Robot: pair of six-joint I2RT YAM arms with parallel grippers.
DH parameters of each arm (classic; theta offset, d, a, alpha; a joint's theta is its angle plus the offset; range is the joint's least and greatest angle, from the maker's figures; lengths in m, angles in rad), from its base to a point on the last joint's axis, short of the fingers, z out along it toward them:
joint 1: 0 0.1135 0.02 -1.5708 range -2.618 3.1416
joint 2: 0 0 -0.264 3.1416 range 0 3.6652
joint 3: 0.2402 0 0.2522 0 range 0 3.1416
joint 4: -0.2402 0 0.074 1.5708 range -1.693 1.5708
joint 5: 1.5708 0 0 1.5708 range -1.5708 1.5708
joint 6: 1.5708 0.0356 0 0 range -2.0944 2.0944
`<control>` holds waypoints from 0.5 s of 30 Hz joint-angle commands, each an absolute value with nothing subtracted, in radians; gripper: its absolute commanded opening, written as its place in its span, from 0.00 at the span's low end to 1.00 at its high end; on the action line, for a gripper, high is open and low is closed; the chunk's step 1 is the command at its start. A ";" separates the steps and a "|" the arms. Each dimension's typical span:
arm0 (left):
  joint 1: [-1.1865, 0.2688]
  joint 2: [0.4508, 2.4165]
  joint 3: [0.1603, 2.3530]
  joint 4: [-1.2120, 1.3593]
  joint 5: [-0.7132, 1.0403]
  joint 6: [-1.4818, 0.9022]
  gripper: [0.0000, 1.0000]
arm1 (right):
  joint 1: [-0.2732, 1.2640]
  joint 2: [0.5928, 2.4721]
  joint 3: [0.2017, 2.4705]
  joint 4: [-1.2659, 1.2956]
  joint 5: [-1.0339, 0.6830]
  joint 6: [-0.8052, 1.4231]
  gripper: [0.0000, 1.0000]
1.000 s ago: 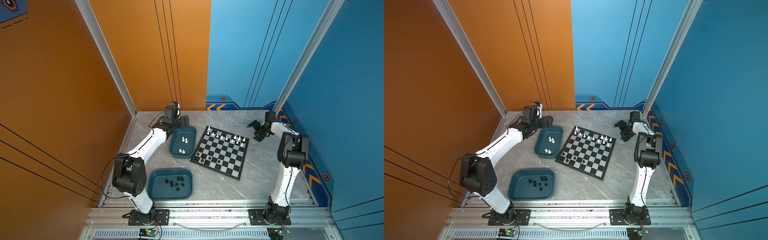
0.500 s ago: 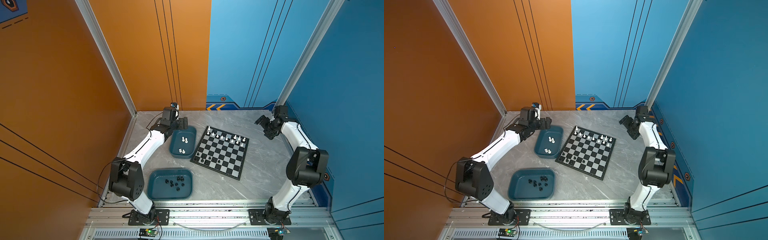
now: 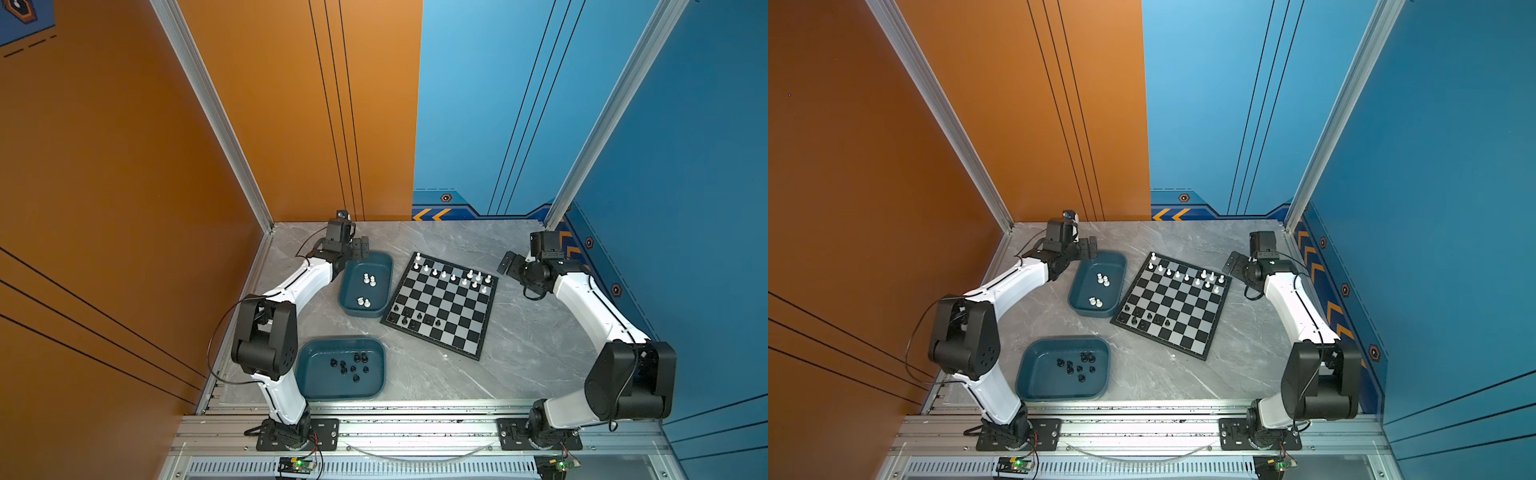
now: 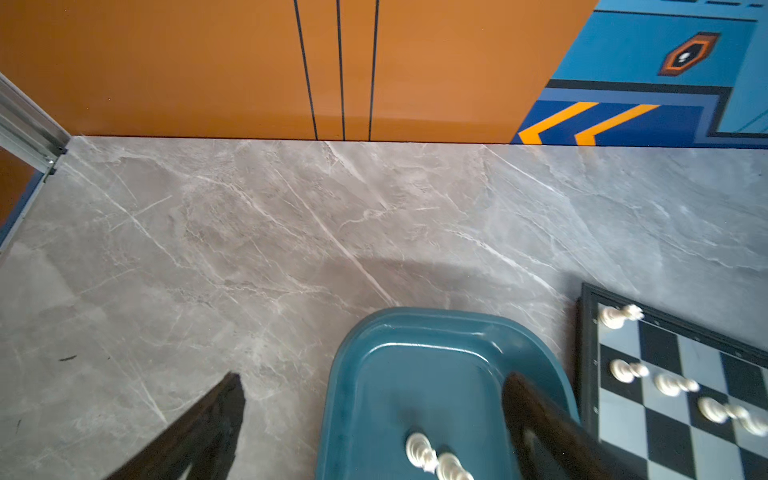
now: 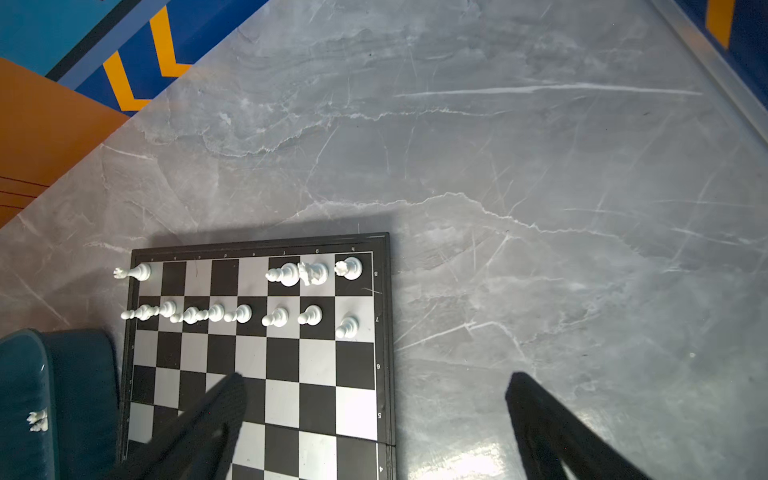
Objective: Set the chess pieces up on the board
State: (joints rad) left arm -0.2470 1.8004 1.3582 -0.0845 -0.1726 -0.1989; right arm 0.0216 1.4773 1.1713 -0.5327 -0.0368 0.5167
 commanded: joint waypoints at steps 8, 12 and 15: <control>-0.289 2.006 1.583 -0.004 -0.309 -0.095 0.98 | 0.118 1.640 1.314 -0.598 0.121 0.581 1.00; -0.274 2.062 1.615 0.030 -0.255 -0.090 0.98 | 0.145 1.636 1.329 -0.626 0.220 0.653 1.00; -0.249 2.093 1.626 0.043 -0.229 -0.110 0.98 | 0.183 1.655 1.353 -0.661 0.278 0.683 1.00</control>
